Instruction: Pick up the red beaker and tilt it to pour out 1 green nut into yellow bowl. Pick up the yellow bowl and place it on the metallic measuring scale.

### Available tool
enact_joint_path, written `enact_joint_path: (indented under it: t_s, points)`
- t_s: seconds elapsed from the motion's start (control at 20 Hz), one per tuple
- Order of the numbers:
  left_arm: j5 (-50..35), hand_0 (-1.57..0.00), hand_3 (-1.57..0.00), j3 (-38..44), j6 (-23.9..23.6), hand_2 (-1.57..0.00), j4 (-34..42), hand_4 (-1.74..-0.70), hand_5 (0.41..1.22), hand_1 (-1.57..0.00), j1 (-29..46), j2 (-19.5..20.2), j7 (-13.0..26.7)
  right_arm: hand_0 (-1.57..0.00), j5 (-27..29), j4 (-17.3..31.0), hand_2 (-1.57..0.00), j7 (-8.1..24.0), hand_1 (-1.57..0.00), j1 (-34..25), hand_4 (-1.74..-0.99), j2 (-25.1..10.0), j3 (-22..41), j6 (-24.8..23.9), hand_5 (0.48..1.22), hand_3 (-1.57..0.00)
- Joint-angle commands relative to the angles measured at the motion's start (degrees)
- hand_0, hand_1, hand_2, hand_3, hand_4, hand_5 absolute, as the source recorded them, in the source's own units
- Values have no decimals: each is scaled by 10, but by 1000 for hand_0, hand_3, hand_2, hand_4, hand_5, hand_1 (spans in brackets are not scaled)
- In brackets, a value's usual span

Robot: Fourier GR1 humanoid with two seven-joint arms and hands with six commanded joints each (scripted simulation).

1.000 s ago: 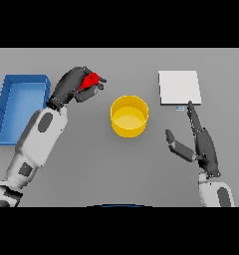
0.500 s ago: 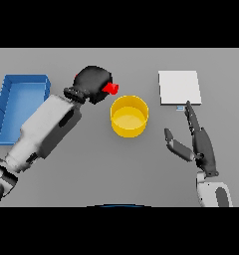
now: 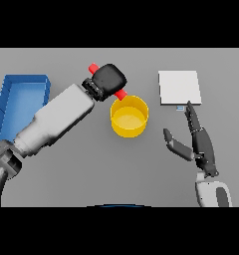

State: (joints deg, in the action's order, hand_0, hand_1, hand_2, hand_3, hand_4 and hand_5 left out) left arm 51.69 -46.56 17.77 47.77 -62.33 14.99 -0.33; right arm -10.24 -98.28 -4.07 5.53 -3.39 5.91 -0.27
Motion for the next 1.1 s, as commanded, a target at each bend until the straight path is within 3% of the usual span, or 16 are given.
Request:
enact_joint_path:
  t_s: [0.0, 0.35, 0.6, 1.05]
  points:
    - [8, -1571, -1458, -11, 3, -1571, -5, -1727, 1219, -1571, -11, -1, -10, 1, -3, 3, 1, -1, 1, -2, -1221, 1, -1, -4, 610, 1]
    - [82, -1571, -1547, -109, 5, -1571, -29, -1737, 1221, -1571, -72, 7, -54, 1, -12, 2, 1, -22, 1, 5, -1160, 2, -2, -15, 569, 1]
    - [122, -1571, -1563, -170, 7, -1571, -34, -1736, 1221, -1571, -94, 4, -64, 1, -8, 5, 1, -8, 1, 0, -1130, 6, -3, -15, 565, 1]
    - [183, -1571, -1570, -257, -23, -1571, -55, -1733, 1221, -1571, -172, -10, -100, 1, -14, 5, 1, -28, 1, 2, -1133, 7, -2, -21, 575, 1]
